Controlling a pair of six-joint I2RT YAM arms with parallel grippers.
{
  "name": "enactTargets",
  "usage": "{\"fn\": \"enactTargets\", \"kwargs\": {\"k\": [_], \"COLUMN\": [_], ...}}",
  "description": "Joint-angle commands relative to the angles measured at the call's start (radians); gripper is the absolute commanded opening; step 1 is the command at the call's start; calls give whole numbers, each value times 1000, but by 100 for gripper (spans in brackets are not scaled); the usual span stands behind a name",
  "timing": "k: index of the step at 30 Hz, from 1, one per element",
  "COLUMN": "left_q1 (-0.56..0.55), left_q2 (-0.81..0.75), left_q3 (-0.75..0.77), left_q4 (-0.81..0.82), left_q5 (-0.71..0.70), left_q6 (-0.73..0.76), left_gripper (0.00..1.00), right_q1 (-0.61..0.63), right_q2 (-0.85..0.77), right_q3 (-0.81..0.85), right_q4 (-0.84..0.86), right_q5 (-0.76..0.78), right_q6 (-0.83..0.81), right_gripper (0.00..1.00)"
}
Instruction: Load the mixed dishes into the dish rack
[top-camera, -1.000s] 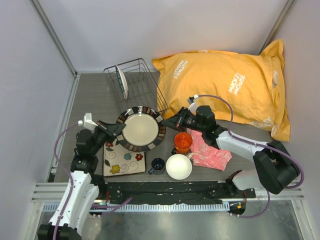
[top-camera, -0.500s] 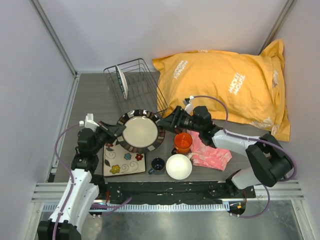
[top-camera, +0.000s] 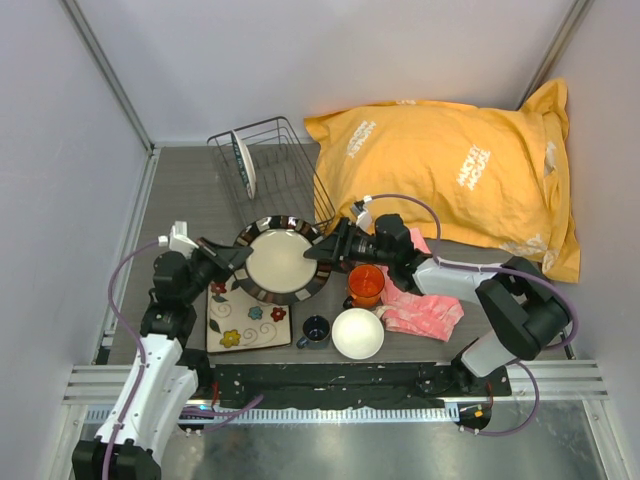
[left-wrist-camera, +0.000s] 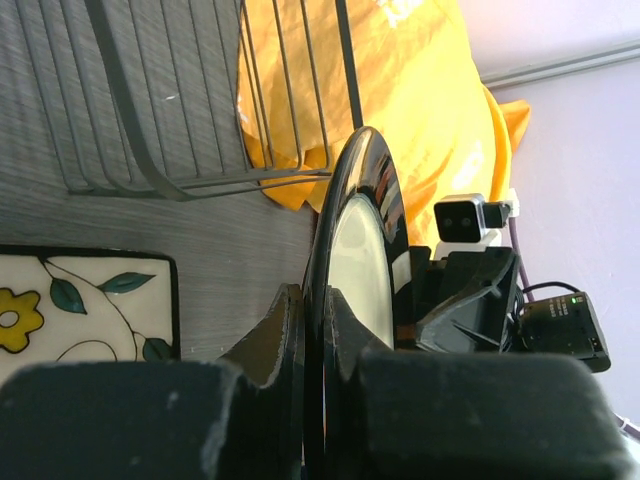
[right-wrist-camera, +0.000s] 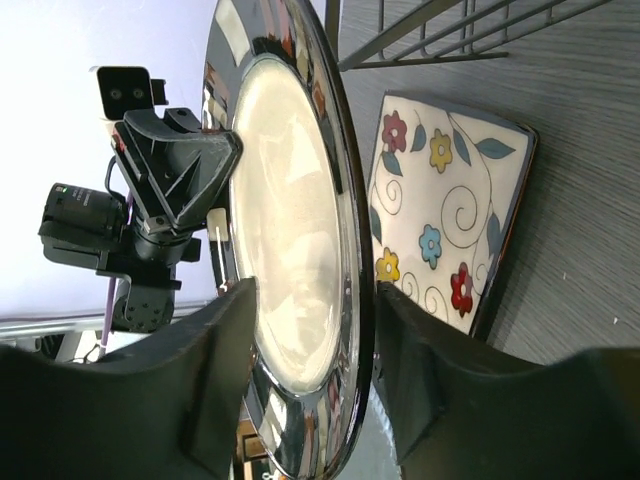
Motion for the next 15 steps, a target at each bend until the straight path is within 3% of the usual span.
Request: {"fn": "enactTargets", "kwargs": {"k": [1, 6, 8, 11, 14, 15], "left_q1": [-2, -2, -2, -2, -2, -2], "left_q2": [-17, -36, -50, -81, -124, -136], "left_q3": [81, 63, 60, 58, 68, 71], "left_q4": [144, 142, 134, 99, 31, 12], "left_q5": [63, 57, 56, 57, 54, 48], "left_q6": [-51, -60, -60, -56, -37, -31], "left_gripper": [0, 1, 5, 27, 72, 79], "right_q1": [7, 7, 7, 2, -1, -4], "right_q2": [9, 33, 47, 36, -2, -19], "right_q3": [37, 36, 33, 36, 78, 94], "right_q4": [74, 184, 233, 303, 234, 149], "right_q5": [-26, -62, -72, -66, -55, -47], "right_q6": [32, 110, 139, 179, 124, 97], "right_gripper": [50, 7, 1, 1, 1, 1]}}
